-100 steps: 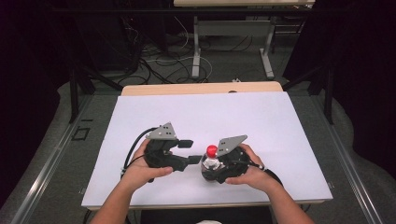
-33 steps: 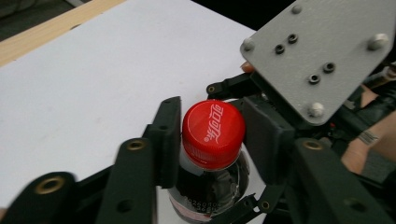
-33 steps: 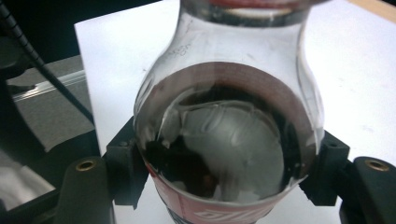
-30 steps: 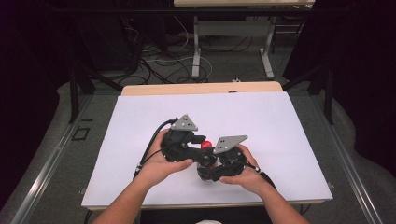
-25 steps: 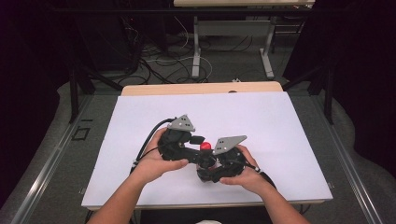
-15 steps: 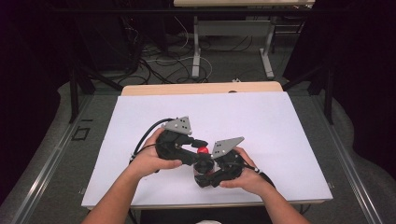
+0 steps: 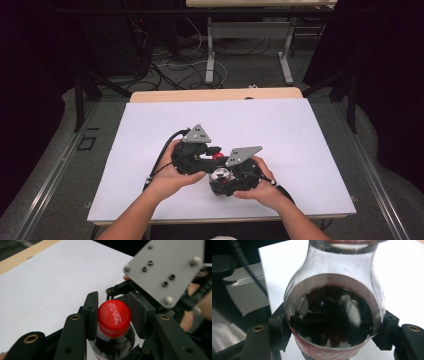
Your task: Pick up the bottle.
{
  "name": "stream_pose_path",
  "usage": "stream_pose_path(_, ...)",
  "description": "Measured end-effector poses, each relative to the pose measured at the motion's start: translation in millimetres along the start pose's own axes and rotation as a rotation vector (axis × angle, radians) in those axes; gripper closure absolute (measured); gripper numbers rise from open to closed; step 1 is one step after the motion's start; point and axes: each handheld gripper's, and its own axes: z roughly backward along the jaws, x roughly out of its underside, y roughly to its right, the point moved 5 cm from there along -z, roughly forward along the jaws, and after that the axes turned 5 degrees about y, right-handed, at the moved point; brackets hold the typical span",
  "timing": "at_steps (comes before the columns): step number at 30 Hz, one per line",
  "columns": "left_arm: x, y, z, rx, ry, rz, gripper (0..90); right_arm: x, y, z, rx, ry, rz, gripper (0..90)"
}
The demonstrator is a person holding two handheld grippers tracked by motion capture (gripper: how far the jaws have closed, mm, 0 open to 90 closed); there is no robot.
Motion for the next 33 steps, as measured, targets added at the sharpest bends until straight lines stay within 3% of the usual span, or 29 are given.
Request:
stream_pose_path(3,-2.1,7.3,-1.8,-0.095,0.002,0.048,61.3,-0.1,0.6,0.2,0.011,-0.003,0.000,30.3)
stream_pose_path(6,-4.2,10.5,-1.6,-0.100,0.000,0.028,61.0,-0.7,0.0,1.0,0.006,0.012,-0.008,30.3)
stream_pose_path(8,-4.5,10.0,0.6,-0.045,-0.014,0.030,59.2,-1.5,-0.5,2.4,-0.006,0.017,-0.007,30.3)
stream_pose_path(11,-3.4,4.7,4.1,0.029,-0.014,-0.021,51.9,-2.3,0.5,3.5,-0.009,0.028,0.000,30.3)
stream_pose_path(13,-1.6,2.7,5.9,0.074,-0.004,-0.032,49.4,-2.0,-0.2,3.4,-0.015,0.023,0.010,30.2)
stream_pose_path(18,3.6,-4.2,9.3,0.249,-0.003,-0.113,47.0,-2.6,-4.3,3.2,-0.055,0.015,0.015,30.2)
stream_pose_path(23,4.4,-11.8,10.4,0.329,0.027,-0.111,49.2,-4.2,-7.2,2.6,-0.068,0.030,0.031,30.2)
stream_pose_path(27,6.0,-17.4,9.8,0.322,0.028,-0.086,59.1,-3.6,-6.8,2.6,-0.067,0.025,0.032,30.2)
stream_pose_path(29,6.4,-17.5,9.9,0.312,0.037,-0.077,59.9,-3.6,-6.4,2.1,-0.057,0.033,0.026,30.2)
stream_pose_path(31,6.5,-15.5,9.6,0.280,0.042,-0.081,60.5,-3.7,-5.8,1.8,-0.050,0.035,0.024,30.2)
stream_pose_path(33,5.8,-11.7,9.3,0.219,0.045,-0.072,60.7,-3.5,-4.9,1.5,-0.035,0.035,0.021,30.2)
